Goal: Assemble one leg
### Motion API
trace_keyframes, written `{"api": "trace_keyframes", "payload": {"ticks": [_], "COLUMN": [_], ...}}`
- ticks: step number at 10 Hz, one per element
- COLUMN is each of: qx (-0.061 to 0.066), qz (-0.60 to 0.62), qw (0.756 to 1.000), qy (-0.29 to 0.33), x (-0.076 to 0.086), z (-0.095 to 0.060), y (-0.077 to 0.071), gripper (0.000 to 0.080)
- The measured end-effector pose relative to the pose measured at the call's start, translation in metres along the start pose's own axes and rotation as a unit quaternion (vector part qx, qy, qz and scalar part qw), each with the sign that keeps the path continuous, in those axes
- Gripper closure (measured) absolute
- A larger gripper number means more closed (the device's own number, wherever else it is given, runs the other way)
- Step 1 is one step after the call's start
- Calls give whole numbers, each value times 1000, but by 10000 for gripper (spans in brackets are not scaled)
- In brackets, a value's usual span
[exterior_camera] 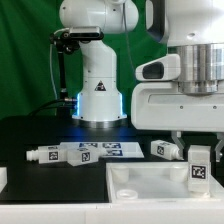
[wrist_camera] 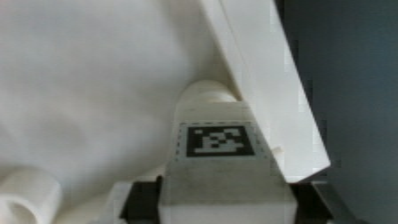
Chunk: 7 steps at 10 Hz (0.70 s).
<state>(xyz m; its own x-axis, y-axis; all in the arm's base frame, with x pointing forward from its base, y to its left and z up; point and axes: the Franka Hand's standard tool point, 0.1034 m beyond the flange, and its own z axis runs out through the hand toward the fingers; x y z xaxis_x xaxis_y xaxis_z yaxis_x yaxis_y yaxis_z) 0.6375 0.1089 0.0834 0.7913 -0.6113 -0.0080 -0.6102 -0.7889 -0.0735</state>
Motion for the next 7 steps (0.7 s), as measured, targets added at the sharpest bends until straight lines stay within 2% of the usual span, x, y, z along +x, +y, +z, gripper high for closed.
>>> {"api": "trace_keyframes", "payload": {"ticks": [1,2,3,4,5,6,7], "qx": [-1,5,17,24,24,23,23], "qz": [101,205,296,350,368,365,341], "qw": [995,979,955,936,929,931,940], "qy": [1,2,0,-2,-2,-2,-2], "x": [-1,0,-1,-3,-4,-4,-4], "z": [0,1,1,2,2,2,2], "y": [-1,-3,-3,-4,-5,-5,-5], "gripper": [514,514,514,512,512,414,278]}}
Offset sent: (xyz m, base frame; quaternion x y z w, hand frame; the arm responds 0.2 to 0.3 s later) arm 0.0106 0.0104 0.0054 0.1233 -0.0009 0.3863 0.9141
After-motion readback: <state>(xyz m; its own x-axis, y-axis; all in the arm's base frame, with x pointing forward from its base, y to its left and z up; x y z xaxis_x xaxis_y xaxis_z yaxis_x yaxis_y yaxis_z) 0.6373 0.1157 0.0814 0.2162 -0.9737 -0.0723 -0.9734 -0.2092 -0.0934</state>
